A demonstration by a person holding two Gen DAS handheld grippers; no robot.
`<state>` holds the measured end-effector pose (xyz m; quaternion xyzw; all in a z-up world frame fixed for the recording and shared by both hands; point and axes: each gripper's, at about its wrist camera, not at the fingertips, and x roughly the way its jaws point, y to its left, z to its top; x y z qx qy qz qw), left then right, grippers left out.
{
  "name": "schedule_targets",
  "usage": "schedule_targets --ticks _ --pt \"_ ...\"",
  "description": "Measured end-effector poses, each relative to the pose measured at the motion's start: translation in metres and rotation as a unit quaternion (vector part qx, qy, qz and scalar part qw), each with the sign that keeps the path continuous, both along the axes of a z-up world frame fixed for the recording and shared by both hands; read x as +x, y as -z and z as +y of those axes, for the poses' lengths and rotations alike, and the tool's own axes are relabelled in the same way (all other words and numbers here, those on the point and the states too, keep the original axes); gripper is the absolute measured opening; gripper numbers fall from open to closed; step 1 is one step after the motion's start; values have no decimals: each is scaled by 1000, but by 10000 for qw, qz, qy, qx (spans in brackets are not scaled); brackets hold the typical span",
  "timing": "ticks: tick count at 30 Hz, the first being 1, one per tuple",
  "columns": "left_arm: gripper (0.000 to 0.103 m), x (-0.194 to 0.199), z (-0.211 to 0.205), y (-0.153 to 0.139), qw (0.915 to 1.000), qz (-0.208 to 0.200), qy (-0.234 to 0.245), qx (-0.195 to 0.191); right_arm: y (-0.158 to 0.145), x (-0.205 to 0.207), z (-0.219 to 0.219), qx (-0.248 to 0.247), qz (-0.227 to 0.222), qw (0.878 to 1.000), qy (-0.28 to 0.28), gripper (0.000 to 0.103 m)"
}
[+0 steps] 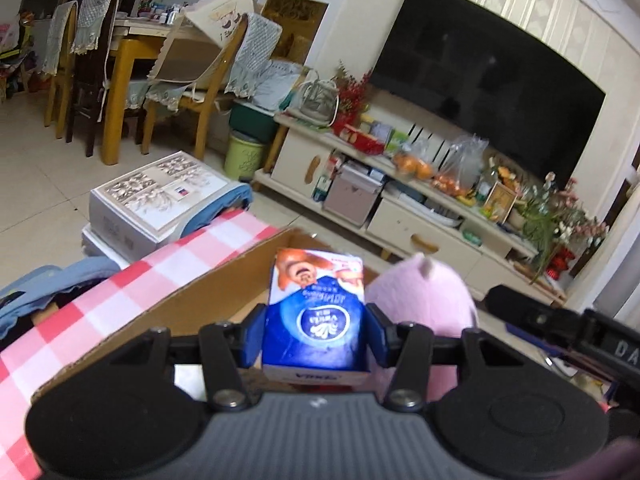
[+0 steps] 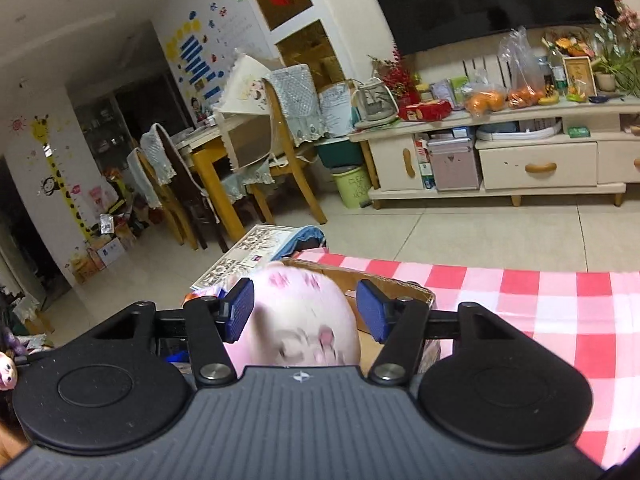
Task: Organize soft objects
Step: 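Carry the tissue pack over the box with the left tool while the right tool carries the pig, then open both tools over the box to drop the tissue pack and pig plush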
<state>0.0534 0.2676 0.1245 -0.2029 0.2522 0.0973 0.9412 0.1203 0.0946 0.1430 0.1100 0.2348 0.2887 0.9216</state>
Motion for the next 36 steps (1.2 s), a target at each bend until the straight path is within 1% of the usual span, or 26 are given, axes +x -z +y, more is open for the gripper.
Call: schedule_targets --ticks 1,2,3,10,16,18,24,28,31,36 --pt "51 0 1 1 10000 52 -25 3 1 -1 -2 16 -4 10000 45 82" --pt "51 0 1 2 9999 94 -40 3 2 -6 -4 36 -16 9999 101 97" --pt "51 0 1 2 9999 120 -51 12 1 -10 -6 53 -35 9999 148 102" --pt "52 -5 2 2 9993 165 -293 147 2 -23 -20 60 1 9991 427 101" --pt "63 -7 2 -2 9986 116 -431 274 7 -32 -34 27 84 9978 654 102" --pt "69 -7 3 -2 9987 102 -425 247 10 -36 -37 -65 84 9974 708 102" --pt "77 -9 -2 -5 9990 27 -377 257 21 -49 -38 -504 -33 9966 645 103" --pt "78 -9 -6 -6 9991 -3 -329 263 28 -60 -36 -784 -124 9957 474 103" --pt "82 -10 -10 -6 9992 -22 -273 281 35 -68 -34 -1015 -196 9940 352 103" --pt "83 -10 -17 -6 9993 -37 -135 345 49 -74 -36 -1156 -9 9929 296 103"
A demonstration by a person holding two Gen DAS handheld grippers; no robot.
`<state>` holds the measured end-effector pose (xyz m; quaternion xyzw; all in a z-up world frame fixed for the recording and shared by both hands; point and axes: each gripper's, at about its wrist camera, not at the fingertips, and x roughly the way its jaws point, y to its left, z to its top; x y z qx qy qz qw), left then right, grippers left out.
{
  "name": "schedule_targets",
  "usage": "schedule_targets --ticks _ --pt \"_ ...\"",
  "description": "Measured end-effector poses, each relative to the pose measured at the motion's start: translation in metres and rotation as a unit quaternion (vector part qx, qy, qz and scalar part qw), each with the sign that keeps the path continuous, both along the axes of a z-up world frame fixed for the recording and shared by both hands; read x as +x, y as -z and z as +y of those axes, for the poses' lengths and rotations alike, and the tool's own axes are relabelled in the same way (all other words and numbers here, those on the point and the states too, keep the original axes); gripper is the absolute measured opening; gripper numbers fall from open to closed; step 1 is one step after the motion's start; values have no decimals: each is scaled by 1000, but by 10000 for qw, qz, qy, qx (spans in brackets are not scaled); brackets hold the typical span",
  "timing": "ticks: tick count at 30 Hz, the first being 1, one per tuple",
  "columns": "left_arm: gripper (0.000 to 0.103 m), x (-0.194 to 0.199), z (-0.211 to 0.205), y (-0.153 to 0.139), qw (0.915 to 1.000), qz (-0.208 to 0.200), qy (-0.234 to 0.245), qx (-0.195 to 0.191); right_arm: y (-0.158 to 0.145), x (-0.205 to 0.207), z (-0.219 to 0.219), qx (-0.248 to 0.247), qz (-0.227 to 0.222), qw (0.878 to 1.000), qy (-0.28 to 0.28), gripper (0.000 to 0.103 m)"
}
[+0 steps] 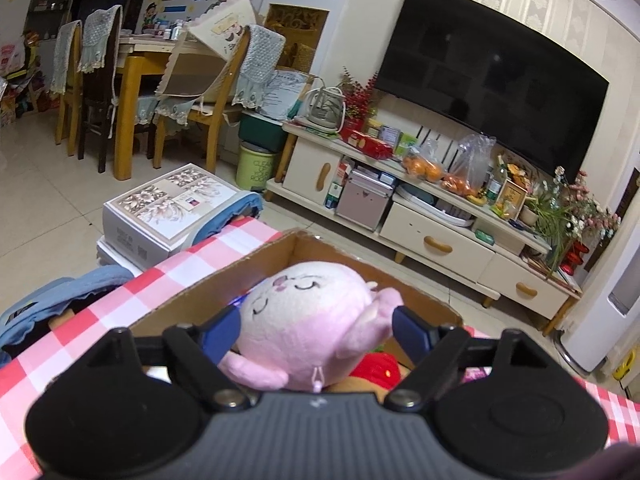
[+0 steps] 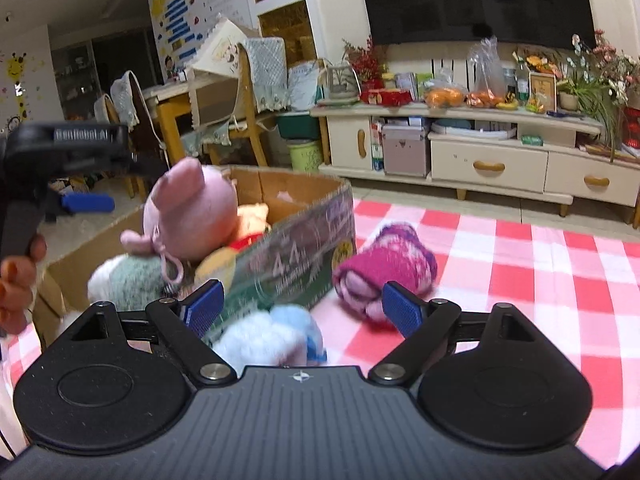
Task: Organize soft objects
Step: 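Open both tools over the box to drop the tissue pack and pig plush, then withdraw both open tools from the box back over the table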
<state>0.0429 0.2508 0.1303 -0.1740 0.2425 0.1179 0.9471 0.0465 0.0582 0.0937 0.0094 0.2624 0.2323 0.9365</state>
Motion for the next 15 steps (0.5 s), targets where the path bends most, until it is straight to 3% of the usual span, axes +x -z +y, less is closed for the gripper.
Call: schedule_targets --ticks 13,15 --pt "88 0 -20 0 9993 -17 291 224 35 -14 -9 959 794 9898 -698 103" --pt "89 1 -24 0 9990 -13 349 271 39 -15 -6 1019 885 9875 -815 97"
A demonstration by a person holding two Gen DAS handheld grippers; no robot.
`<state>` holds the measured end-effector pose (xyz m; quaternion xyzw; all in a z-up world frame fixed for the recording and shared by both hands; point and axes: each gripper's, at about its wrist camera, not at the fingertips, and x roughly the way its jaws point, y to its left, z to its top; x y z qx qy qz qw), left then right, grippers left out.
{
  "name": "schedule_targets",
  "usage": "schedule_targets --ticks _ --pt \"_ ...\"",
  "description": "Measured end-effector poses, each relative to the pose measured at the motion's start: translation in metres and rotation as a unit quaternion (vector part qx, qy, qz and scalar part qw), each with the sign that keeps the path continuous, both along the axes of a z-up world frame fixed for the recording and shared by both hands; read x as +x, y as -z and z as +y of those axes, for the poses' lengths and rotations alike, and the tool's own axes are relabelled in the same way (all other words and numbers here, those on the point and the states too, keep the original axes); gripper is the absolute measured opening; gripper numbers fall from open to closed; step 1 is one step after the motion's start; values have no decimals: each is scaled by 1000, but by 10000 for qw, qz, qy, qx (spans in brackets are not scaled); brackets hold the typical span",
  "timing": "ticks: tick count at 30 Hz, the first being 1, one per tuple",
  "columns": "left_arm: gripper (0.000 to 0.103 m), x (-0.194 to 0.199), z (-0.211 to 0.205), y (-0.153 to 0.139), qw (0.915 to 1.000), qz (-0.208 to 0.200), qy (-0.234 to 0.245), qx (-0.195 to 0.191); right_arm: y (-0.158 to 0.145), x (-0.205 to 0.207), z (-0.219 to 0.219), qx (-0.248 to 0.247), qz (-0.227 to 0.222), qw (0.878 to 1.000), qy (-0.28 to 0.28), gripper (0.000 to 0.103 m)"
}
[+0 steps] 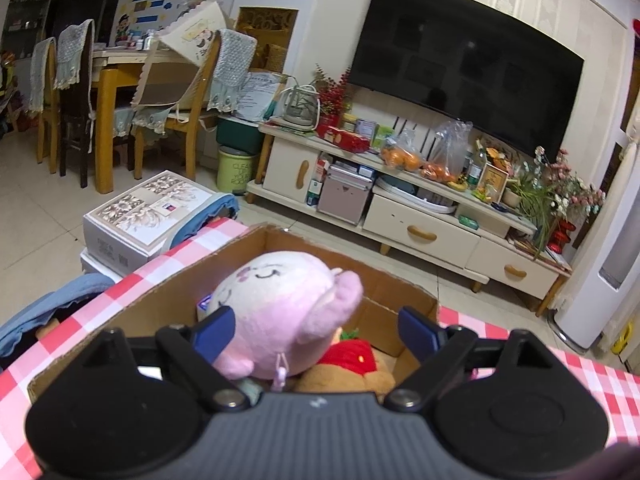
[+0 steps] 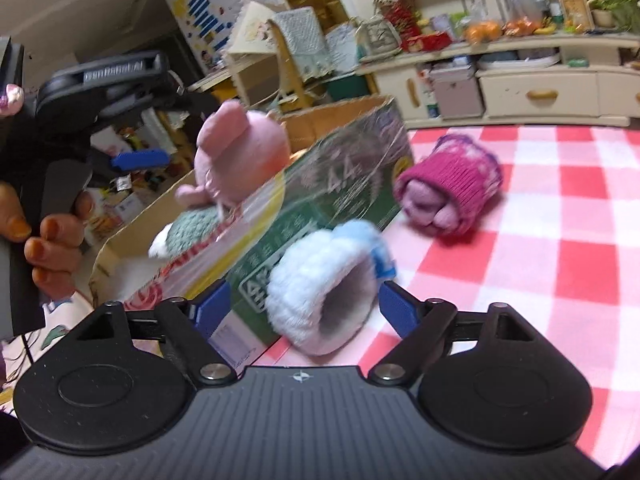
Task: Organize soft objects
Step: 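Withdraw both open tools from the box back over the table, then move the left tool to the pink knit sock roll while the right tool approaches the blue fluffy ring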
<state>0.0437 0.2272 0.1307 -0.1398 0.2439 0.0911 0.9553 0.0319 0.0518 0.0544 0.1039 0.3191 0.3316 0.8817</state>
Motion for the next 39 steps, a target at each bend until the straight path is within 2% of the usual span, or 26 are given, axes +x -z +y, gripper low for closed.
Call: schedule_targets --ticks 3,7,14,21,29,34,37,39 --pt "90 0 -7 0 9999 -10 95 90 4 1 -1 141 144 9998 -71 84" --pt "91 0 -14 0 9997 -10 195 170 7 3 0 391 225 9989 -134 76" --pt "96 0 -31 0 9984 -70 410 375 8 0 2 635 307 9973 -202 44" --pt "99 1 -50 1 9971 -108 616 440 7 -7 -13 427 278 9986 161 33" --pt "102 3 -83 5 9929 -99 965 686 -5 -28 -66 -108 166 9961 860 33" --pt "102 4 -104 11 9886 -16 1182 929 1 -38 -113 -99 428 9896 1371 34" --pt "102 6 -111 13 9870 21 1223 1041 2 -42 -120 -30 422 9888 1431 48" --pt "102 7 -115 14 9866 8 1198 1109 3 -44 -119 79 402 9895 1385 86"
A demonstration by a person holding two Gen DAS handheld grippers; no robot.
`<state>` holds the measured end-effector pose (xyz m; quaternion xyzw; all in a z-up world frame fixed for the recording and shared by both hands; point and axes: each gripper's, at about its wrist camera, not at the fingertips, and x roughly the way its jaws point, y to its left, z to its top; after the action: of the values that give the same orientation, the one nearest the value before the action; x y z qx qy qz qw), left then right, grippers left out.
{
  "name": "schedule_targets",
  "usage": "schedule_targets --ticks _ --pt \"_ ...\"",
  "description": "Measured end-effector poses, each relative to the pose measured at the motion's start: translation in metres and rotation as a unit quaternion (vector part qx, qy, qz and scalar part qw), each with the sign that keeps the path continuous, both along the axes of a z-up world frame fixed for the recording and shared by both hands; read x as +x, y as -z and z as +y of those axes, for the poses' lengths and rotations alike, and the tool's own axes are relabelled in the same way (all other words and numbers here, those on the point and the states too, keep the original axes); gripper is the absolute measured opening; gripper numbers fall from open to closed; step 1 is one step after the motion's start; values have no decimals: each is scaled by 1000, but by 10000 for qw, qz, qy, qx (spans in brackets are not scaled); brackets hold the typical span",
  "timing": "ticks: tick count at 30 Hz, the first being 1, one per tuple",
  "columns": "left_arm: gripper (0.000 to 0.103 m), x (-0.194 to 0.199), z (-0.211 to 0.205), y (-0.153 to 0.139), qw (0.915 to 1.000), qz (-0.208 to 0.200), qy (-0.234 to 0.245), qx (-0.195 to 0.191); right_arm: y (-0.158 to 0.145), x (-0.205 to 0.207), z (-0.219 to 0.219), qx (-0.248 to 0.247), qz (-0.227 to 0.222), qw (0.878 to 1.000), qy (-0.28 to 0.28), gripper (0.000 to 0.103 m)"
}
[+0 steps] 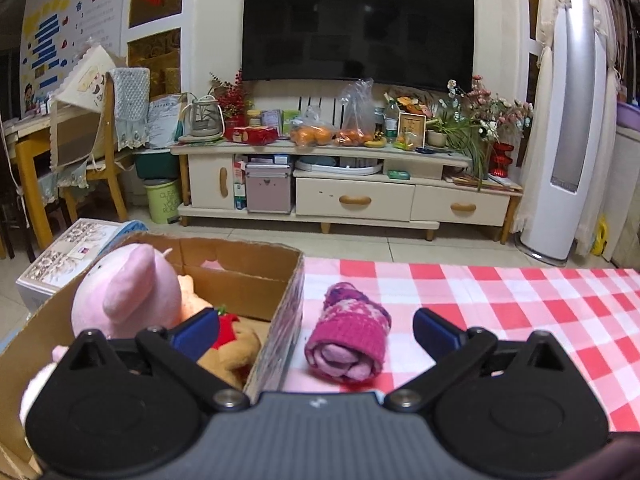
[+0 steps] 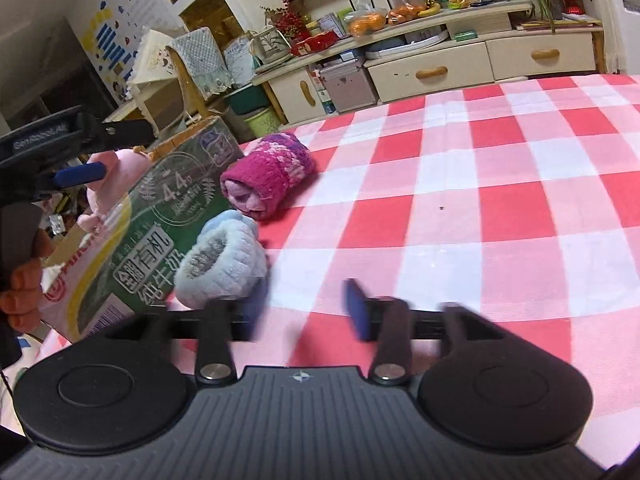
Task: Organize soft objects
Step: 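Move the left tool to the pink knit sock roll while the right tool approaches the blue fluffy ring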
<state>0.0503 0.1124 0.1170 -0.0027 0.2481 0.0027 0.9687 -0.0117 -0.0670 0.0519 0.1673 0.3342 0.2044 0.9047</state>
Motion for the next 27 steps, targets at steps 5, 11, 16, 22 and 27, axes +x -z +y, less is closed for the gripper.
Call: schedule_targets --ticks 5,11,16,22,27 --pt "102 6 -7 3 9999 19 -8 113 -4 3 25 -113 -283 9993 -201 101" --pt "102 14 -16 8 9993 142 206 270 1 18 71 -750 -410 9947 -578 101" --pt "102 21 -21 13 9982 329 398 319 4 27 94 -1125 -612 9883 -829 103" --pt "102 28 -30 17 9963 436 520 525 9 38 94 -891 -578 9893 -998 103" --pt "102 32 -38 22 9952 527 622 540 9 35 97 -894 -687 9864 -1195 78"
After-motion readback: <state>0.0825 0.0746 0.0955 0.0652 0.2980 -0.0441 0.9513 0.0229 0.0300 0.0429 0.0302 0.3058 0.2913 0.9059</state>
